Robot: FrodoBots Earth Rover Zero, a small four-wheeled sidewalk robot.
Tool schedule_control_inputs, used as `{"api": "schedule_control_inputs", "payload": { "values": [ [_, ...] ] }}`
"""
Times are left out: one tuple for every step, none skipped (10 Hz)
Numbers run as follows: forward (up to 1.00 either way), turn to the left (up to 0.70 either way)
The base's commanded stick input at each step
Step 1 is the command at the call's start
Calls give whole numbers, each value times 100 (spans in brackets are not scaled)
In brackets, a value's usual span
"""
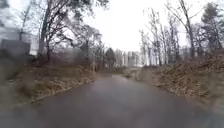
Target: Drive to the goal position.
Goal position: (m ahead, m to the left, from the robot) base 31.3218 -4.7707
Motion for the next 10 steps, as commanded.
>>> {"api": "schedule_control_inputs", "payload": {
  "values": [
    [100,0],
    [100,0],
    [100,0],
    [100,0],
    [100,0],
    [100,0],
    [100,0],
    [100,0],
    [100,0],
    [100,0]
  ]
}}
